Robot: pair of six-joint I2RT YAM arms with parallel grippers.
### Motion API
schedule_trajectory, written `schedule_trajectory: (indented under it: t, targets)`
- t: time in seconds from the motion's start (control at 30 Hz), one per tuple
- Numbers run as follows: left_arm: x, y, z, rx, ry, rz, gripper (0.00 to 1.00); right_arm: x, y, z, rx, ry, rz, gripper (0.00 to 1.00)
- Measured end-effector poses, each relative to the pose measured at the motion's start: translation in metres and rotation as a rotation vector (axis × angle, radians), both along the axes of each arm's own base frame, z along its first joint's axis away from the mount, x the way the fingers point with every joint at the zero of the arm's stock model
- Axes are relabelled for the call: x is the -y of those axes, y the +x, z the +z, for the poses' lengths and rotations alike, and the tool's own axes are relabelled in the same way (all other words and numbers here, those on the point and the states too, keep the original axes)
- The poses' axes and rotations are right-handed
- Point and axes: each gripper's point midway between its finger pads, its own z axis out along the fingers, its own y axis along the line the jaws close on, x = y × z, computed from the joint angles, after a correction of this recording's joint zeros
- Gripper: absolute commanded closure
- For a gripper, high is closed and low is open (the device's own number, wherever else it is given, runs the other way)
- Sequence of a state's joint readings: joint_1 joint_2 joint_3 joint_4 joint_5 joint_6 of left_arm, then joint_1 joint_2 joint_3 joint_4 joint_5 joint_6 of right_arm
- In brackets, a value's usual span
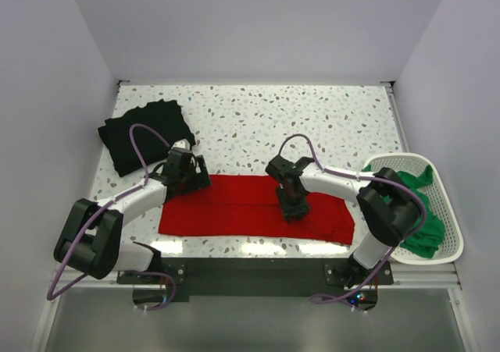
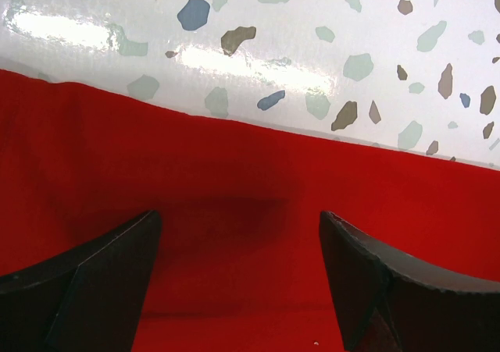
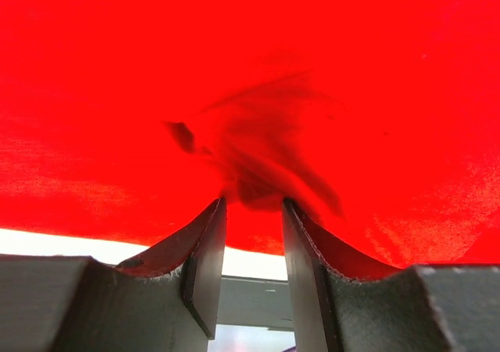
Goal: Fold and stack the t-shirts
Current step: Fold the tshirt
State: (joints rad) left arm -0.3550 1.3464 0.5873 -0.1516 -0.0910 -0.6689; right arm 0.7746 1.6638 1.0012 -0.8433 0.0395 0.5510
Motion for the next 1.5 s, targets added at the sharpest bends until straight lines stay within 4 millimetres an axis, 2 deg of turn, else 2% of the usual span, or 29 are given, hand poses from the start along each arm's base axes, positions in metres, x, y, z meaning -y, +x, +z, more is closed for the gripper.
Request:
schedule_trajectory:
  t: [0.2, 0.37, 0.47, 0.67, 1.07, 1.5]
  targets:
    - [0.0, 0.0, 0.0, 0.0, 0.0, 0.0, 0.12, 0.006, -0.006, -0.005, -0.014, -0.02, -0.006, 0.72]
    - [0.0, 0.0, 0.0, 0.0, 0.0, 0.0, 0.12, 0.007, -0.006, -0.005, -0.016, -0.02, -0.003, 0.88]
    - [0.0, 0.0, 0.0, 0.0, 0.0, 0.0, 0.12, 0.007, -0.007, -0.005, -0.019, -0.019, 0.003, 0.91]
    - [0.0, 0.0, 0.0, 0.0, 0.0, 0.0, 0.13, 0.004, -0.008, 0.0, -0.033, -0.008, 0.014, 0.93]
    - [0.0, 0.0, 0.0, 0.0, 0.0, 0.0, 0.13, -0.021, -0.018, 0.011, -0.117, 0.12, 0.055, 0.94]
    - [0.0, 0.0, 0.0, -0.001, 0.001, 0.0, 0.13, -0.028, -0.025, 0.0, -0.182, 0.137, 0.06, 0.92]
